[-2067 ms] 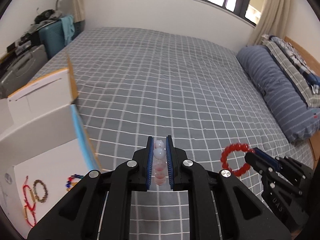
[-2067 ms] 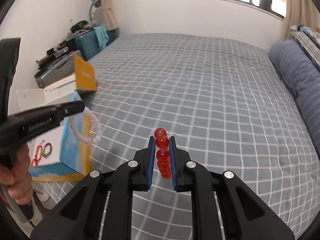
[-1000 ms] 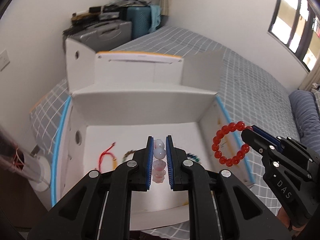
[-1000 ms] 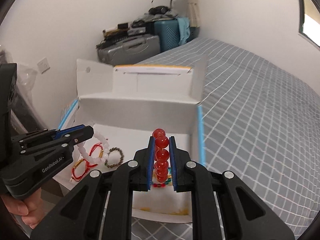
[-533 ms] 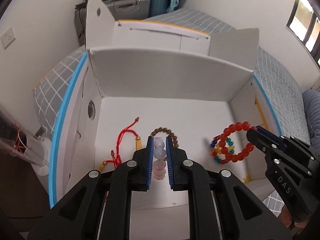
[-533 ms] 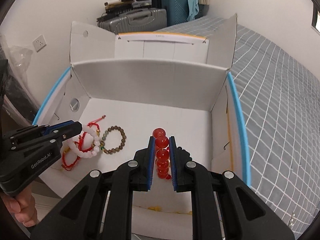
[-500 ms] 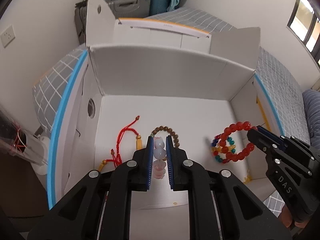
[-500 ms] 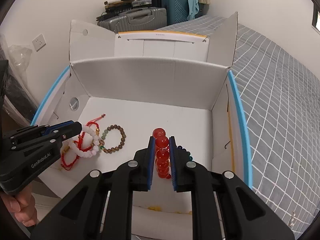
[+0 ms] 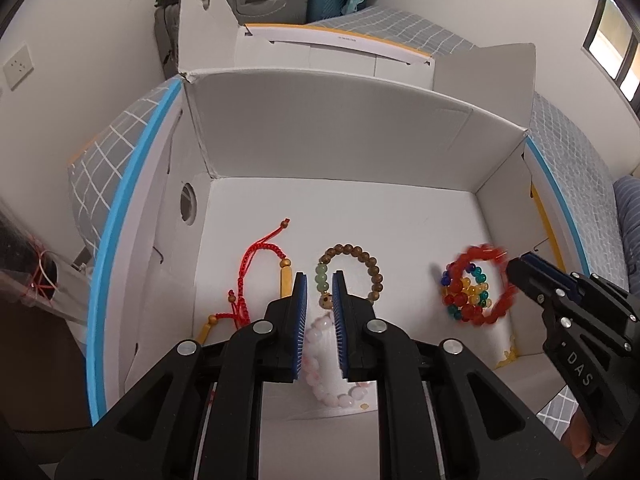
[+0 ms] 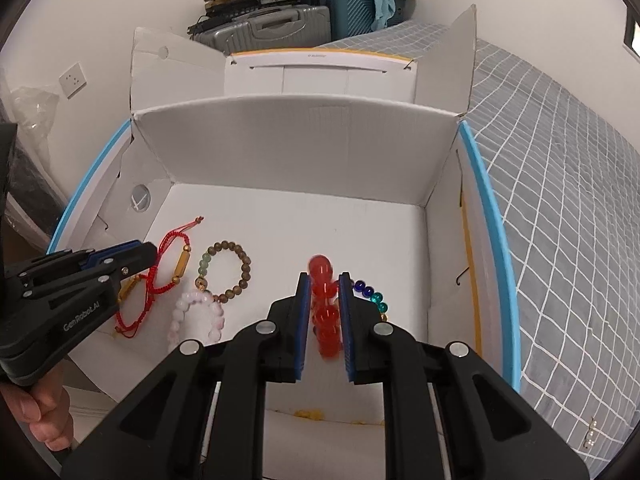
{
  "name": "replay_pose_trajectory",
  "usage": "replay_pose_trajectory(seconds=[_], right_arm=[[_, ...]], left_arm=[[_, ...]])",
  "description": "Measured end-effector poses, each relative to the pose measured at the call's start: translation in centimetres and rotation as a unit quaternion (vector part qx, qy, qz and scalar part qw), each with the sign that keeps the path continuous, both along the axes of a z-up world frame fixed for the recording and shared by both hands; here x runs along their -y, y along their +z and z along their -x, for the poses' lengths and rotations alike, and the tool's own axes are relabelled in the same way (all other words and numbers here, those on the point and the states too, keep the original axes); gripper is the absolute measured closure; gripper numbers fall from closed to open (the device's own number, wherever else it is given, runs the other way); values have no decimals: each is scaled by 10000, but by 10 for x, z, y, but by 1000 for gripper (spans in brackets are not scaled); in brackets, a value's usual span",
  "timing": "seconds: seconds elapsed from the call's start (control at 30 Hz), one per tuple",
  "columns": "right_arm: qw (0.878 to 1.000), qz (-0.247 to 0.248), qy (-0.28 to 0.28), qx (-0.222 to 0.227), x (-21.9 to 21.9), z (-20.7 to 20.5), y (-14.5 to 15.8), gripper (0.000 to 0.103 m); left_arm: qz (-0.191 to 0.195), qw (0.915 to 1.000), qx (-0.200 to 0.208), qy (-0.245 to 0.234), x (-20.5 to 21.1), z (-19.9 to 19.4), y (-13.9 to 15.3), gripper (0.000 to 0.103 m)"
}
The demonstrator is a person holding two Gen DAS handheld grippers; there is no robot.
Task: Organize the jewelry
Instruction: 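Open both tools to drop the bead bracelets into the box, then move the right tool back over the pearl earrings on the bed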
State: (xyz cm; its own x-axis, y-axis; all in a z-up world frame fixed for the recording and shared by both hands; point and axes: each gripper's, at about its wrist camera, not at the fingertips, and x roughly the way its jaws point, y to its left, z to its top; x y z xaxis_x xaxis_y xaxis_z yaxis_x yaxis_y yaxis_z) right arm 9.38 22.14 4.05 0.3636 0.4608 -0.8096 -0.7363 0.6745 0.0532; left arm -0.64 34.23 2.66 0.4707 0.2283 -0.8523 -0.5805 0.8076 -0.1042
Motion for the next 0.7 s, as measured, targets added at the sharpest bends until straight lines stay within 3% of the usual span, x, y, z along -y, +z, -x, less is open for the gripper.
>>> replay_pose_trajectory(seconds=[0.07,0.27,0.3,0.5,0.7], right_arm=[[10000,-19,-19,16,1,0,2,84],[9995,-266,-132,141,13,1,16,37],[9994,-282,-128,162,15,1,17,32],[9986,-327,-219,354,28,1,29,17],[9965,-452,-388,581,47,0,41,10]], left_arm=[[-62,10000,-2,10,2,1,2,80],[-201,9997,129,72,8,7,14,48],[-230,9996,163,74,9,8,16,46],[-287,9992,282,65,14,10,24,32],[-439,9984,361,49,24,9,35,20]])
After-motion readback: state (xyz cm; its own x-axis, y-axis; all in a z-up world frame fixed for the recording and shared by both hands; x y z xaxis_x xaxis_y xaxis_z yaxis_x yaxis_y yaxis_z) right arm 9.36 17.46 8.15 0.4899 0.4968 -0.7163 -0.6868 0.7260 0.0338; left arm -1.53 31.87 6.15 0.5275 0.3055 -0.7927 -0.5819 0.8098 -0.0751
